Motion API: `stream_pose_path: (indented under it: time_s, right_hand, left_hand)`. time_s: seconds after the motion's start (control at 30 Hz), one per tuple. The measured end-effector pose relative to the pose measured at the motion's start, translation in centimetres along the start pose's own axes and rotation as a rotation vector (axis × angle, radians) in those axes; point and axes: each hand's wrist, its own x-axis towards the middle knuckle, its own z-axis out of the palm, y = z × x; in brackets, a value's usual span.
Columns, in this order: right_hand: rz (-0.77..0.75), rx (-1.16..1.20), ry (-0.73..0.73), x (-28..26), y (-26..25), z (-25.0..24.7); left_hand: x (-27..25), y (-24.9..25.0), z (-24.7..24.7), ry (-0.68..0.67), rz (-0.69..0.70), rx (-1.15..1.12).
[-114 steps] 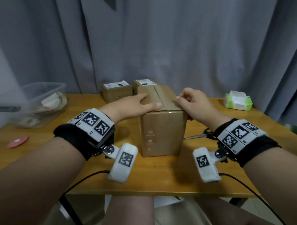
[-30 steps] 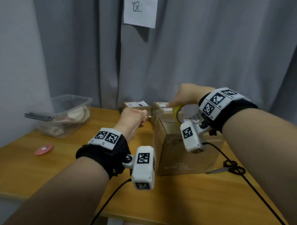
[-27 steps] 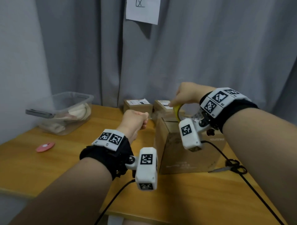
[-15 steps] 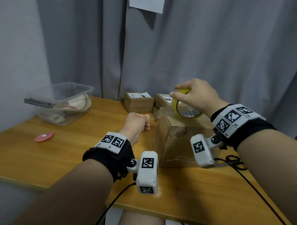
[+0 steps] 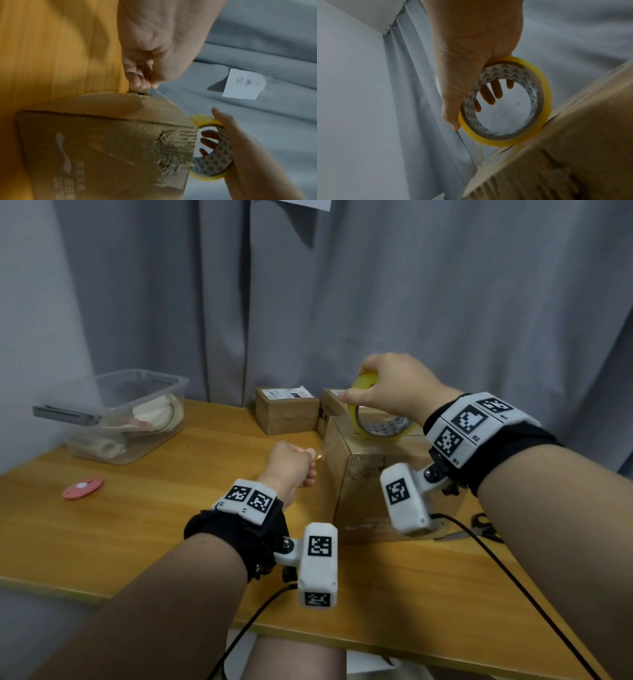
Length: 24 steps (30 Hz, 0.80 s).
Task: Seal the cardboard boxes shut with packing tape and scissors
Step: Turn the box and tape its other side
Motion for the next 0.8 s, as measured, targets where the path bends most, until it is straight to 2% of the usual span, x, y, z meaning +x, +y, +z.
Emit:
stream_pose_path:
  time_s: [0.13, 0.23, 0.3, 0.37, 0.4, 0.43, 0.5, 0.57, 0.67, 0.73, 0.8]
  right_hand:
    - [-0.006, 0.03, 0.001, -0.1, 0.2, 0.1]
    - [-0.014, 0.041, 0.005, -0.1, 0.2, 0.1]
    - [-0.015, 0.041, 0.004, 0.0, 0.2, 0.1]
    - [-0.015, 0.042, 0.008, -0.1, 0.1, 0.1]
    - [-0.012, 0.046, 0.013, 0.0, 0.1, 0.2]
    - [-0.011, 0.045, 0.018, 0.0, 0.1, 0.2]
    - [-0.001, 0.051, 0.032, 0.1, 0.0, 0.1]
    - [0.053, 0.11, 0.049, 0.3, 0.1, -0.2]
    - [0.114, 0.282, 0.052, -0.3, 0.9, -0.5]
    - [0.137, 0.474, 0.056, -1.0, 1.5, -0.1]
    - [0.162, 0.658, 0.088, -1.5, 2.2, 0.6]
  left_hand:
    - [-0.2, -0.4, 1.3, -0.052, 0.036, 0.174]
    - [-0.4, 0.2, 0.9, -0.121, -0.049, 0.361]
    - [-0.1, 0.8, -0.2, -0.084, -0.027, 0.529]
    - [-0.3, 2.1, -0.8, -0.077, 0.165, 0.363]
    - [-1.0, 3.0, -0.5, -0.158, 0.243, 0.22]
    - [-1.9, 3.6, 0.2, -0.257, 0.276, 0.119]
    - [-3.3, 4.0, 1.9, -0.406, 0.228, 0.052]
    - [-3.5, 3.5, 2.6, -0.448, 0.179, 0.09]
    - [-2.8, 3.1, 1.7, -0.496, 0.091, 0.291]
    - [-2.1, 3.7, 1.6, -0.434, 0.221, 0.381]
    - [-1.6, 4.4, 1.7, -0.433, 0.327, 0.433]
